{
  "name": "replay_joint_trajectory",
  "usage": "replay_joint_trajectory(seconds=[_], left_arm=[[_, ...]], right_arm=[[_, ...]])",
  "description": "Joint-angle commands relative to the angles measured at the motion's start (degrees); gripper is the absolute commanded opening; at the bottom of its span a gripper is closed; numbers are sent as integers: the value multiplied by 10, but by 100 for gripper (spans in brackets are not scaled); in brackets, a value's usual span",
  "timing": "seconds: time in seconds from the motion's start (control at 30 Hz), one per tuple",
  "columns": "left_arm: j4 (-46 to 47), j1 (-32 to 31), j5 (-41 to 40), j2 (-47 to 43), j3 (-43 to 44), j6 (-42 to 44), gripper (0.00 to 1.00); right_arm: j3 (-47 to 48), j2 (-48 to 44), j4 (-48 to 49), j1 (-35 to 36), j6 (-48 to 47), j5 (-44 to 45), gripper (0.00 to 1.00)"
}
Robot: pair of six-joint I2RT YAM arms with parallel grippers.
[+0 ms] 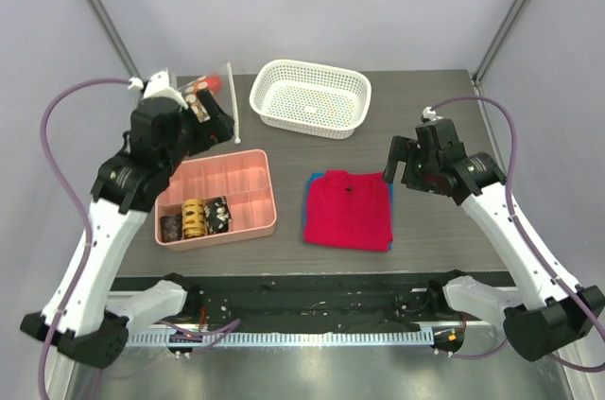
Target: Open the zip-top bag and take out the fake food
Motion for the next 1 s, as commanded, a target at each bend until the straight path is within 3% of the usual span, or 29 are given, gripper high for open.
replay_joint_trajectory(seconds=[0.0, 0.1, 0.27, 0.43, 0.6, 0.73, 0.9, 0.93, 0.97], left_arm=[[-27, 18, -87, 81, 73, 52, 100], [-26, 73, -48, 169, 85, 47, 99], [-18, 165, 29, 352, 136, 27, 86], [-4, 169, 22, 516, 244, 54, 79], [-34, 163, -35, 697, 391, 68, 73], [-29, 153, -73, 747, 431, 69, 73], [-27, 154, -65, 774, 432, 61, 72], [-32, 154, -65, 781, 438, 60, 70], [-32, 155, -61, 781, 438, 58, 54]], right_arm=[[45, 25, -5, -2, -28, -27, 100], [81, 59, -11, -2, -41, -40, 100], [117, 84, 0, -3, -53, -109, 100], [118, 102, 0, -3, -60, -114, 100], [140, 132, -1, -3, -67, -116, 100], [161, 155, 0, -3, -68, -121, 100], [159, 172, 9, -3, -64, -118, 100], [159, 176, 11, -2, -64, -122, 100], [160, 180, 16, -2, -62, -126, 100]])
